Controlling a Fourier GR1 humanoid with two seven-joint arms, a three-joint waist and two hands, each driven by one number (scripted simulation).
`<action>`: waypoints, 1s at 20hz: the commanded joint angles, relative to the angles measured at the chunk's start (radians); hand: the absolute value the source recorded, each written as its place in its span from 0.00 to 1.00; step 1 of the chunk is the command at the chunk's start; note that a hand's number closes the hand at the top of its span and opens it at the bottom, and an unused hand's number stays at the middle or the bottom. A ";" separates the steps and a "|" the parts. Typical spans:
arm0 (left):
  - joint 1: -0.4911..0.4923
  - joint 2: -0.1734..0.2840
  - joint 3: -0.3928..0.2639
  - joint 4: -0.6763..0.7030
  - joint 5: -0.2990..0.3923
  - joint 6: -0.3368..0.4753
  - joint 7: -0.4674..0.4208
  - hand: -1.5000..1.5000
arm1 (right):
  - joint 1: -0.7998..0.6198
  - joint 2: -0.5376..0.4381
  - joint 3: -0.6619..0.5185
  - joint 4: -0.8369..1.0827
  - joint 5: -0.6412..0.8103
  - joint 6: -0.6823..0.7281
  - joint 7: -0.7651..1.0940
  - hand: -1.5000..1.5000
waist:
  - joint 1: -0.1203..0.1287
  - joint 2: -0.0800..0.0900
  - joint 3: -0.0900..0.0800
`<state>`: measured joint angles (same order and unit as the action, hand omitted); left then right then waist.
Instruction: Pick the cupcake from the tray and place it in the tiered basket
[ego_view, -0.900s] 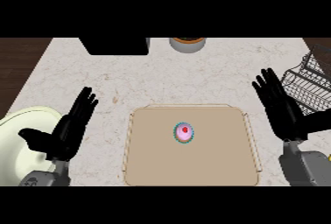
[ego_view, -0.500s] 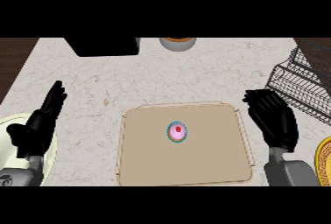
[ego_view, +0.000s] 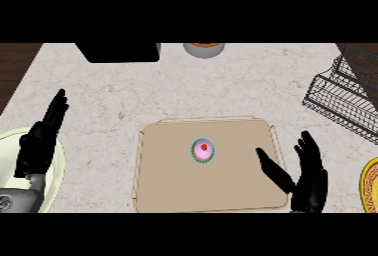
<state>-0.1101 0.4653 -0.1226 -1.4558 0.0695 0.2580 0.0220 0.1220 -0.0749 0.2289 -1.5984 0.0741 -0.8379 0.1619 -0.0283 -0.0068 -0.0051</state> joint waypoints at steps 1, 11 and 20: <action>-0.013 0.003 -0.011 -0.011 -0.016 0.001 0.030 0.50 | 0.069 -0.110 0.142 -0.116 0.162 0.008 0.227 0.00 | 0.013 0.000 -0.004; -0.022 -0.025 -0.037 -0.001 -0.037 0.001 0.026 0.50 | -0.179 -0.334 0.230 -0.295 0.310 0.407 0.905 0.00 | 0.045 0.005 -0.004; -0.026 -0.043 -0.038 0.009 -0.055 0.001 0.027 0.50 | -0.496 -0.139 0.221 -0.137 0.369 0.544 1.305 0.00 | 0.052 0.007 0.002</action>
<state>-0.1619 0.4323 -0.1534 -1.4418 0.0204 0.2601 0.0587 -0.2689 -0.2954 0.4409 -1.7917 0.4124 -0.3321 1.1861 0.0179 -0.0005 -0.0050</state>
